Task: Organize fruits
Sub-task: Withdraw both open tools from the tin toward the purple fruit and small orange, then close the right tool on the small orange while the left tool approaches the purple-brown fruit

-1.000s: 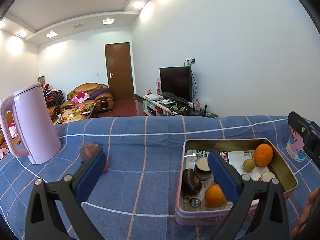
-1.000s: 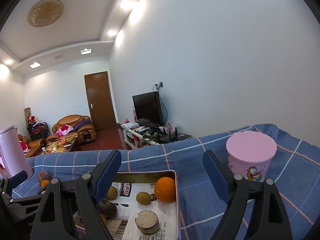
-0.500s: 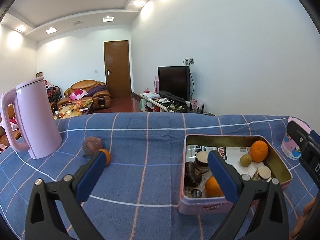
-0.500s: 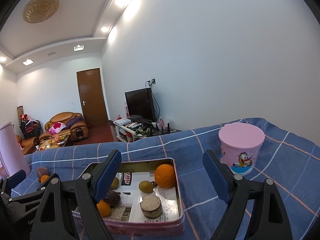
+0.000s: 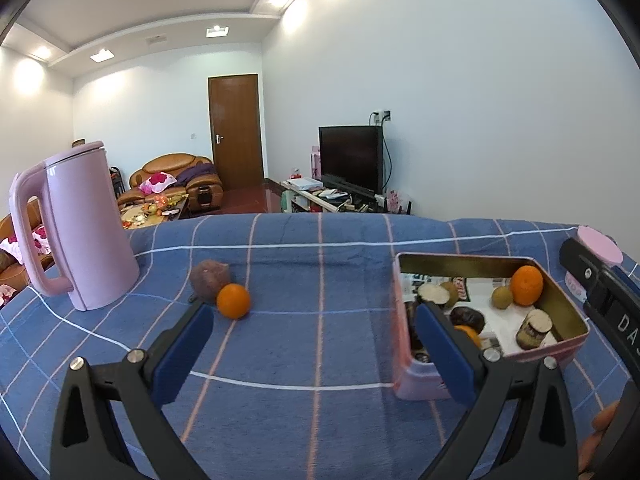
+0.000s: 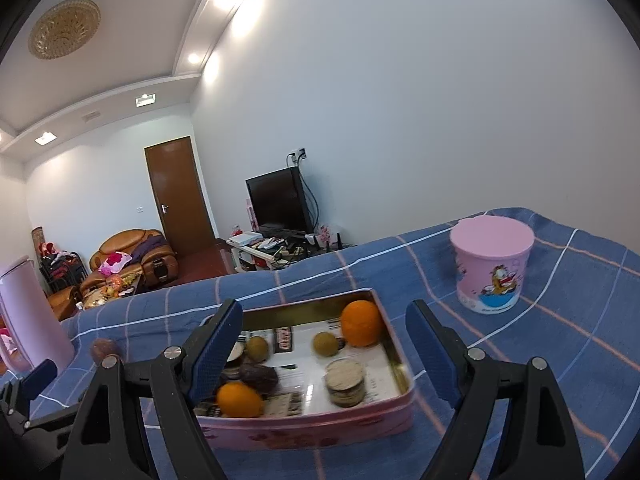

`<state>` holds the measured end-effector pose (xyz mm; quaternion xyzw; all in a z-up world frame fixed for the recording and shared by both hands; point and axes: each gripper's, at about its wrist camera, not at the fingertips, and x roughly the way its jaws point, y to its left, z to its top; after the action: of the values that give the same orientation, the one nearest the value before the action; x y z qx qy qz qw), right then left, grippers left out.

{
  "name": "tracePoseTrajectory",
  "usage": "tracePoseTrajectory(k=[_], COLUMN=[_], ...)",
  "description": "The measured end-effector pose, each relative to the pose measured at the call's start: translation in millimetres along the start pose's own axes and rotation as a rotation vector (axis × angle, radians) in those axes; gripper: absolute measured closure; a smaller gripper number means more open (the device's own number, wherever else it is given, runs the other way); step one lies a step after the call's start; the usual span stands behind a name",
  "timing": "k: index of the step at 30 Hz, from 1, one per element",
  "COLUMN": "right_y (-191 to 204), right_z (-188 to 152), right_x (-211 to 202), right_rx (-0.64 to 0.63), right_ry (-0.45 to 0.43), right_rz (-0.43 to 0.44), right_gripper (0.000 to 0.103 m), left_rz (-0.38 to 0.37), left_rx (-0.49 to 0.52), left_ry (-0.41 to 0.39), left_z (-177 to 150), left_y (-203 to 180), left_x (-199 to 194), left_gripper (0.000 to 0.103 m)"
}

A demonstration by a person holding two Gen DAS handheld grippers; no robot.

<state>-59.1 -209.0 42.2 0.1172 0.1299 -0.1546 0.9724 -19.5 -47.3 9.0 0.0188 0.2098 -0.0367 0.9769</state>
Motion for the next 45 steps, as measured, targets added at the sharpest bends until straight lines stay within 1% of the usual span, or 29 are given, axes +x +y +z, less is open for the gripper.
tracePoseTrajectory(k=[8,17,20,23,26,29,33,36,38,40,42,43,45], right_y=[39.0,87.9,103.3,119.1,133.9,154.3,180.5,200.5,215.7,231.3,241.7,248.1,260.0], right_z=[-7.2,-17.2,-19.6,-22.3,-24.0,-27.1,-33.2,-38.4,-44.1,-52.1,-58.1,-61.6,-67.9], right_x=[6.0,18.7,25.0,32.0,38.2,47.3,65.6,85.6,104.0,124.8,139.4,146.0,155.9], right_rx=[-0.007,-0.024,-0.028,-0.035,-0.050,-0.084,-0.143,-0.169,-0.187,-0.214,-0.237,-0.257,-0.302], right_ry=[0.016,0.039,0.050,0.066,0.084,0.117,0.191,0.270,0.354,0.458,0.531,0.562,0.613], right_rz=[0.046,0.111,0.132,0.160,0.186,0.221,0.272,0.327,0.373,0.410,0.432,0.435,0.434], right_gripper=[0.018,0.018,0.018,0.018,0.018,0.018,0.018,0.018,0.018,0.018,0.023,0.029,0.037], left_rz=[0.050,0.103,0.135,0.186,0.233,0.265,0.270,0.288,0.290,0.294,0.294,0.294,0.302], left_rx=[0.011,0.006,0.008,0.009,-0.007,-0.053,-0.153,-0.179,-0.190,-0.194,-0.192,-0.187,-0.173], left_ry=[0.005,0.015,0.027,0.048,0.098,0.153,0.225,0.262,0.271,0.276,0.280,0.282,0.289], left_z=[3.3,8.2,10.2,12.2,13.1,10.8,4.2,1.3,0.0,-1.2,-1.1,-1.0,-0.4], left_y=[29.8,77.3,97.0,119.5,145.2,170.8,198.3,207.1,210.2,211.7,211.9,211.7,210.2], left_x=[9.5,29.4,37.7,48.4,63.1,76.0,86.8,91.8,92.3,92.7,93.4,93.5,95.0], left_gripper=[0.000,0.000,0.000,0.000,0.000,0.000,0.000,0.000,0.000,0.000,0.000,0.000,0.000])
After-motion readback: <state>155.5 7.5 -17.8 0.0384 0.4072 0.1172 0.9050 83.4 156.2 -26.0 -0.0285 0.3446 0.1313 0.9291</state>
